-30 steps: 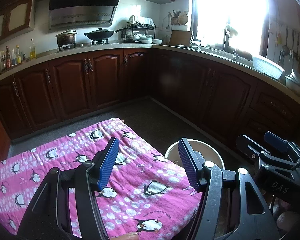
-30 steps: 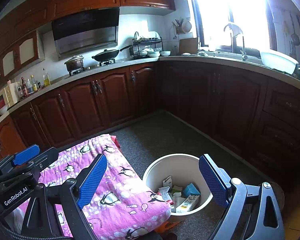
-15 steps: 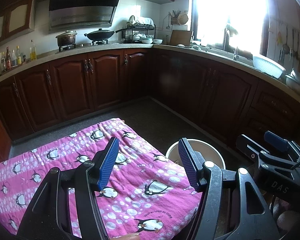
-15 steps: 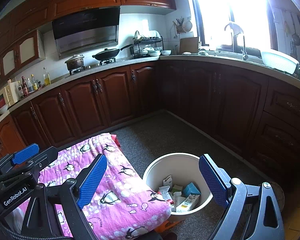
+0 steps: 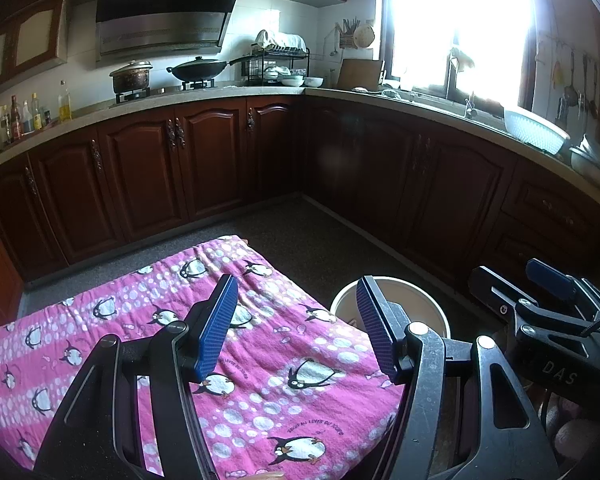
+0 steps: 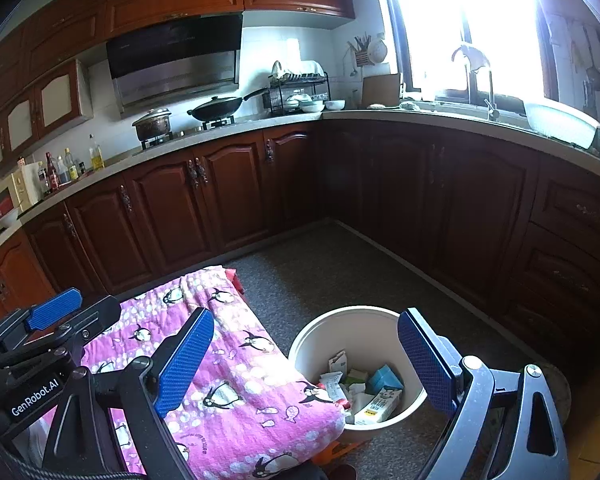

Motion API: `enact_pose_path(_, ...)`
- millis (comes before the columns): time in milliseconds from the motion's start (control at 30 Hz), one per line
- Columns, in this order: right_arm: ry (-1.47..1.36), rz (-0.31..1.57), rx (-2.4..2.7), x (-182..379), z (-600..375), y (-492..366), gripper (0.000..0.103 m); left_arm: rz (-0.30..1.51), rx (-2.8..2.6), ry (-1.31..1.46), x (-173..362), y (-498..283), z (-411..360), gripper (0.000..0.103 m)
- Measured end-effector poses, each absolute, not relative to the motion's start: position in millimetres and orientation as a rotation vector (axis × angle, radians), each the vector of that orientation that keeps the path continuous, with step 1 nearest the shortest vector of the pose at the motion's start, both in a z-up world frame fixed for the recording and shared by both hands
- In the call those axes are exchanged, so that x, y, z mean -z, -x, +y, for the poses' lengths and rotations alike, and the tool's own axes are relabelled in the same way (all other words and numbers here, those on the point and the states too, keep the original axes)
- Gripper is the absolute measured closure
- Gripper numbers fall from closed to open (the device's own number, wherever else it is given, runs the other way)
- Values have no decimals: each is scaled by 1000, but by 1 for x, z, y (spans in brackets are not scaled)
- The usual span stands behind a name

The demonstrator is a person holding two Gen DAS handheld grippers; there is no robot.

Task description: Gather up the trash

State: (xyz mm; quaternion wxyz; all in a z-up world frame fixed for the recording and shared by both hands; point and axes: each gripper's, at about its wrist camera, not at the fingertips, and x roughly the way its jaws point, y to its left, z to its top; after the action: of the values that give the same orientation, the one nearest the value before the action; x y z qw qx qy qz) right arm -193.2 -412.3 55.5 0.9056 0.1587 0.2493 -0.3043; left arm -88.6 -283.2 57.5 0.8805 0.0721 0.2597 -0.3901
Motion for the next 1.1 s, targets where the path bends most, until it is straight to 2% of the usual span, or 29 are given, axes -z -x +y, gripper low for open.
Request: enact_pose_path(1100,-333,542,617,-52,-414,194,11,537,860,-176,-48,82,-277,42)
